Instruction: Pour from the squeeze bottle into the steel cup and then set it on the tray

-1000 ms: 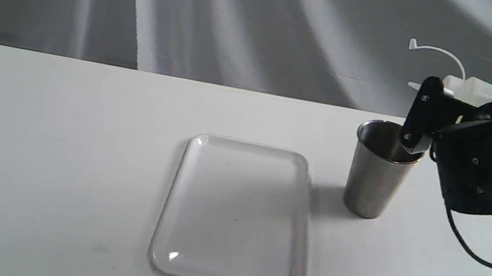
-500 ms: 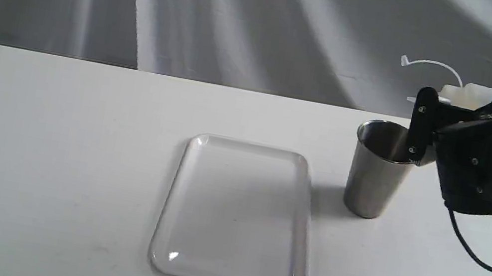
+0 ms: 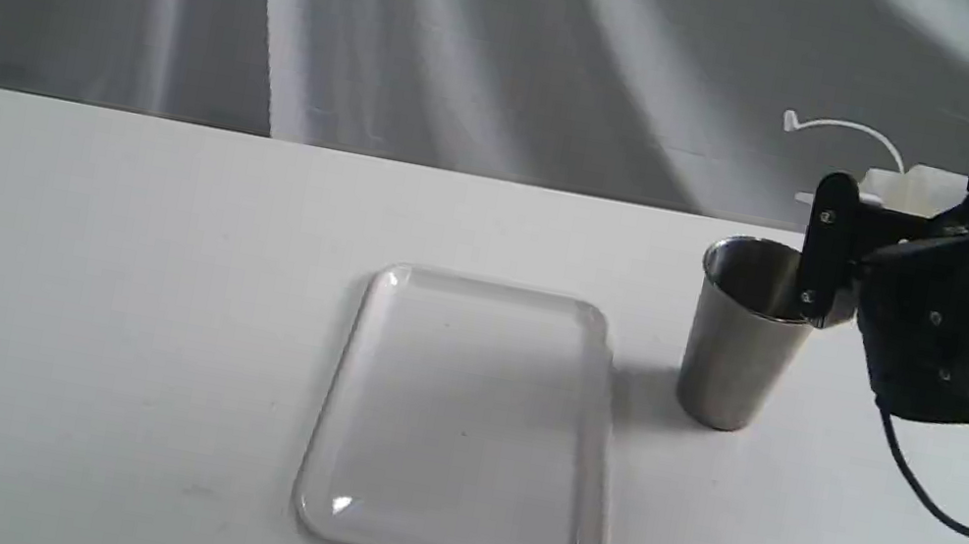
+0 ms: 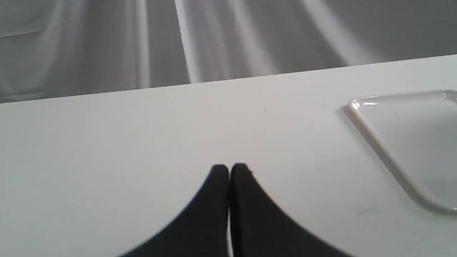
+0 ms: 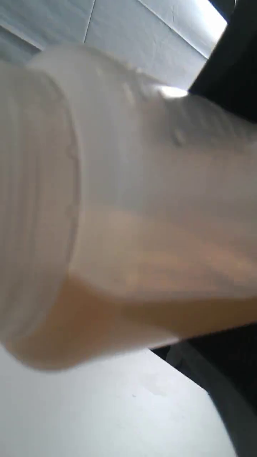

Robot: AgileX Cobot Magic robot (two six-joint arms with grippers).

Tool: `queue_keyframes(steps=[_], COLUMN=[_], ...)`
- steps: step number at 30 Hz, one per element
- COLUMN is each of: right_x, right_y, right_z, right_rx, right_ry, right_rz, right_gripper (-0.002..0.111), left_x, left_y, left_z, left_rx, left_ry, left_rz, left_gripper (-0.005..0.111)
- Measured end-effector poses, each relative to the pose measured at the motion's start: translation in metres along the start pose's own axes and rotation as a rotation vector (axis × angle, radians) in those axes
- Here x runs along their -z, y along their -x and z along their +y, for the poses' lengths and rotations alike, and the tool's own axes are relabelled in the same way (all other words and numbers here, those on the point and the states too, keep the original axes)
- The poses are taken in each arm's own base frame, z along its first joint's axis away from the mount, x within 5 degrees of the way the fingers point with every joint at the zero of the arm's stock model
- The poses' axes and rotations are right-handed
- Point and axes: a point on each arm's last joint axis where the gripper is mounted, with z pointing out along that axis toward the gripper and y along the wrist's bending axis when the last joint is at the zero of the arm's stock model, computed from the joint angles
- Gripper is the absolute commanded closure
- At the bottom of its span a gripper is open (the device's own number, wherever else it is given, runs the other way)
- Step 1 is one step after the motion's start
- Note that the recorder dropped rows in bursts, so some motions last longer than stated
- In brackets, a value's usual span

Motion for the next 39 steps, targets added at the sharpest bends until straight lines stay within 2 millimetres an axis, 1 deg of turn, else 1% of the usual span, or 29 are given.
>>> queue_keyframes(steps=[8,22,31,39], right_x=[0.0000,0.0000,0.0000,0.0000], right_y=[0.0017,0.0017,-0.0003,-0.0009], right_z=[0.0007,0.0007,-0.0001,-0.0004], right_rx=[0.015,0.201,0.401,0.437], right_ry=[0.008,0.006,-0.001,-0.002], right_rz=[-0.019,-0.019,0.004,0.011], right_gripper=[0.085,0.085,0.085,0.085], left_x=[0.0000,0.0000,0.0000,0.0000], left_y=[0.0000,0.0000,0.0000,0.0000], left_z=[0.0000,0.0000,0.0000,0.0000], left_rx=[0.000,0.000,0.000,0.000], left_ry=[0.000,0.000,0.000,0.000], left_rz=[0.000,0.000,0.000,0.000], left_gripper=[0.107,0.107,0.107,0.107])
